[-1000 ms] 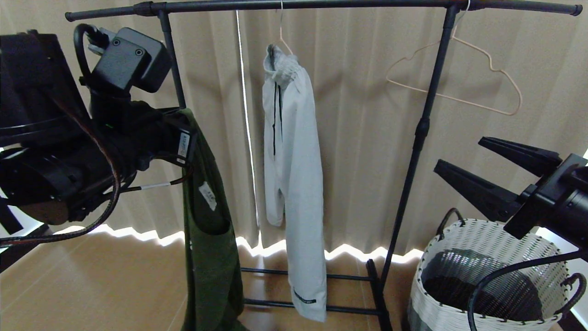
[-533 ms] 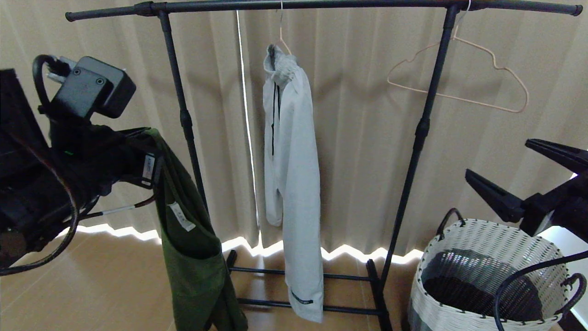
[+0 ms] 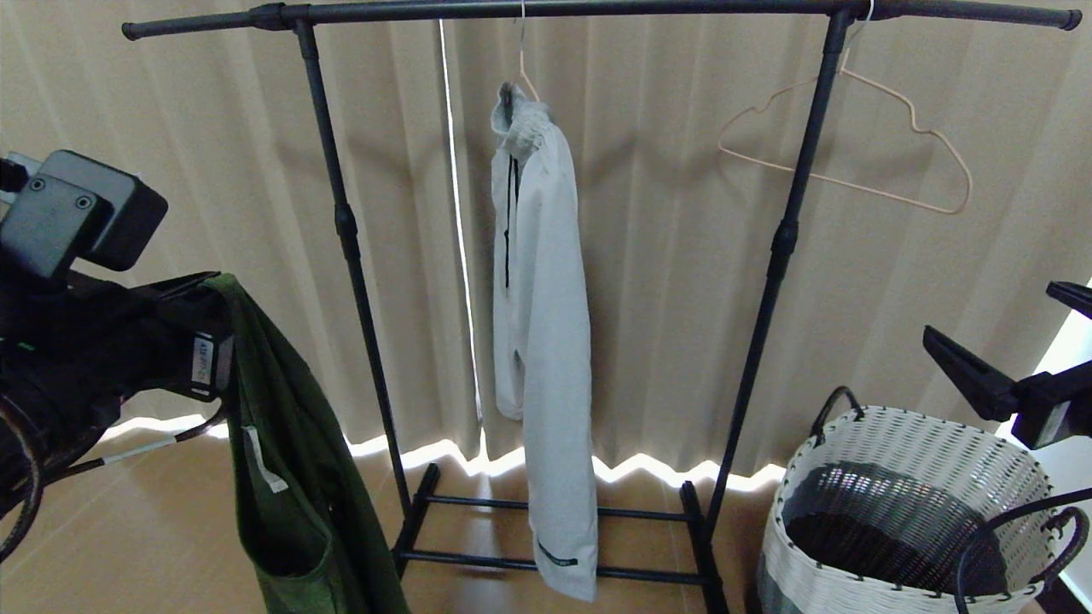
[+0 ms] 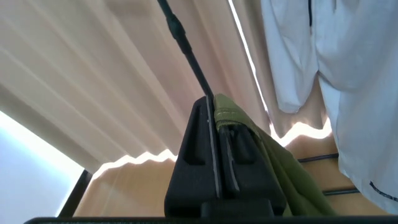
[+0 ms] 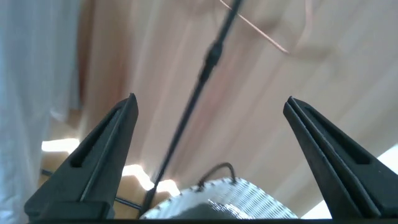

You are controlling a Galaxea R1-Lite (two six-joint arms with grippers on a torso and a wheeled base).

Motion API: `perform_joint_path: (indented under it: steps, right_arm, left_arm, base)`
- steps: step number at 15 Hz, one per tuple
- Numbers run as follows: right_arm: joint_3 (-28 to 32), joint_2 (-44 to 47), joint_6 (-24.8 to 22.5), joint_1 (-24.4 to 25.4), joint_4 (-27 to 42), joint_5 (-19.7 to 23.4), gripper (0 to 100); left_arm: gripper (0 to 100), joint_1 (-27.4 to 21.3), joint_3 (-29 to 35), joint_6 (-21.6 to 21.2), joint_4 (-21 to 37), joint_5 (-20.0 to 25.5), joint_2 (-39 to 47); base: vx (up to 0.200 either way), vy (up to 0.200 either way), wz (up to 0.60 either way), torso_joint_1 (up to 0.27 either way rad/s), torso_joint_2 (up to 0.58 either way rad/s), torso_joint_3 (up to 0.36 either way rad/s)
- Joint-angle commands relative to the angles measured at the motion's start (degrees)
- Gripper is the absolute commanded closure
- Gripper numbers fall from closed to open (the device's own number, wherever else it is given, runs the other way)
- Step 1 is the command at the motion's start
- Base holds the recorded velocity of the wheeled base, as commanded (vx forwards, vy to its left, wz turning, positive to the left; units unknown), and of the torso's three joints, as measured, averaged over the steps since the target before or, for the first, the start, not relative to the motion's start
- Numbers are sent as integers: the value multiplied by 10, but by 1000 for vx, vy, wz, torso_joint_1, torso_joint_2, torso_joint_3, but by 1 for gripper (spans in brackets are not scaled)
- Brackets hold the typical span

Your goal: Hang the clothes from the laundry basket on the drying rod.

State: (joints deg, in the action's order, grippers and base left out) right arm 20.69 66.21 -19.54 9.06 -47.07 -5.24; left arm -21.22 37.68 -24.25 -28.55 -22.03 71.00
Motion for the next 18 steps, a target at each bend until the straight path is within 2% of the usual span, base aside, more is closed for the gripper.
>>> perform_joint_path:
  steps: [1, 6, 11, 13, 18]
  right_arm:
    - [-19, -8, -10, -4, 0, 0, 0]
    - [-53, -13, -21, -27, 0, 0, 0]
    - [-53, -13, -20, -37, 2, 0, 0]
    - [-51, -13, -20, -37, 1, 1, 0]
    - [-51, -13, -20, -37, 0, 1, 0]
  left_arm:
    - [100, 0, -9, 0, 0, 3, -8]
    - [100, 0, -30, 0, 0, 8, -25]
    - [100, 0, -48, -1, 1, 51, -39]
    - [100, 0, -48, -1, 1, 52, -39]
    - [100, 0, -50, -1, 1, 53, -38]
  base:
    - [0, 0, 0, 0, 0, 0]
    - [0, 0, 0, 0, 0, 0]
    - [0, 0, 0, 0, 0, 0]
    - [0, 0, 0, 23, -65, -16]
    - [0, 0, 0, 163, -245, -223]
